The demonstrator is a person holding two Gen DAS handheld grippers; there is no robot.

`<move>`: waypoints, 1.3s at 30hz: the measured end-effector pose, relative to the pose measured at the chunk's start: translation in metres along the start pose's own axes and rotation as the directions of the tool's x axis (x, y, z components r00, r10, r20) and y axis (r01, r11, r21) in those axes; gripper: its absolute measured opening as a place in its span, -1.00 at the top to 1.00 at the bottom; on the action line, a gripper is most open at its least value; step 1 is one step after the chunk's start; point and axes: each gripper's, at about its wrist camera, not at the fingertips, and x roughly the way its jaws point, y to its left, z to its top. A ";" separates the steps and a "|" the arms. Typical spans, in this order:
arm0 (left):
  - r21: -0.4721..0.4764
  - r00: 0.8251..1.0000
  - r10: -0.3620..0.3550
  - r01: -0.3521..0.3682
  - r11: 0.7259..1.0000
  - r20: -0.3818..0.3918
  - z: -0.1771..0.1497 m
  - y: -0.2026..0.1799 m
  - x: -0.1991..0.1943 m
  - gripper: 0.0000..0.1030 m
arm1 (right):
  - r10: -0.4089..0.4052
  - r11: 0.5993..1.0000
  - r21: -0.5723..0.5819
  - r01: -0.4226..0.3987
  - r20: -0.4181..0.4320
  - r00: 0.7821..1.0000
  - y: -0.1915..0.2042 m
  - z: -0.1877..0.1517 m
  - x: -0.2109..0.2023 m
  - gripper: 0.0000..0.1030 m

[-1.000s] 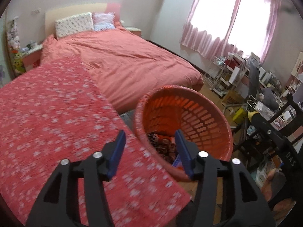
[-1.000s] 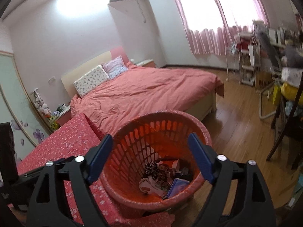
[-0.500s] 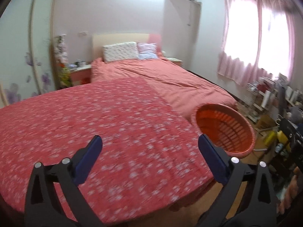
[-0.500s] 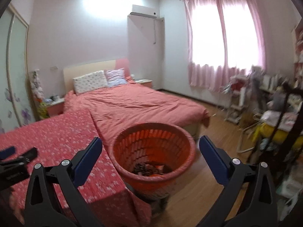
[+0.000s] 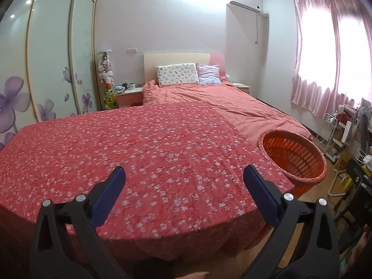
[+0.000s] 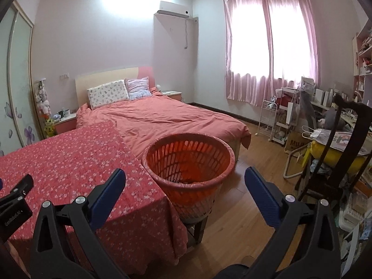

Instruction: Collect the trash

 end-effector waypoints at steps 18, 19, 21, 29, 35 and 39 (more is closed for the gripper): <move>-0.055 0.998 0.049 -0.051 0.997 -0.025 -0.020 0.015 -0.013 -0.92 | -0.022 0.999 -0.043 0.021 -0.045 0.999 0.016 -0.021 -0.008 -0.96; -0.057 0.998 0.050 -0.051 0.997 -0.029 -0.021 0.015 -0.012 -0.92 | -0.023 0.999 -0.043 0.021 -0.047 0.999 0.016 -0.022 -0.008 -0.96; -0.060 0.998 0.050 -0.053 0.997 -0.039 -0.024 0.015 -0.011 -0.92 | -0.025 0.999 -0.043 0.023 -0.057 0.998 0.016 -0.024 -0.007 -0.96; -0.068 0.996 0.054 -0.059 0.996 -0.066 -0.029 0.016 -0.009 -0.92 | -0.021 0.999 -0.048 0.017 -0.085 0.996 0.016 -0.028 -0.003 -0.96; -0.072 0.996 0.055 -0.060 0.996 -0.074 -0.031 0.018 -0.007 -0.92 | -0.016 0.999 -0.048 0.011 -0.095 0.995 0.015 -0.029 -0.002 -0.96; -0.074 0.996 0.053 -0.059 0.996 -0.075 -0.031 0.018 -0.007 -0.92 | -0.013 0.999 -0.047 0.008 -0.098 0.995 0.015 -0.029 -0.001 -0.96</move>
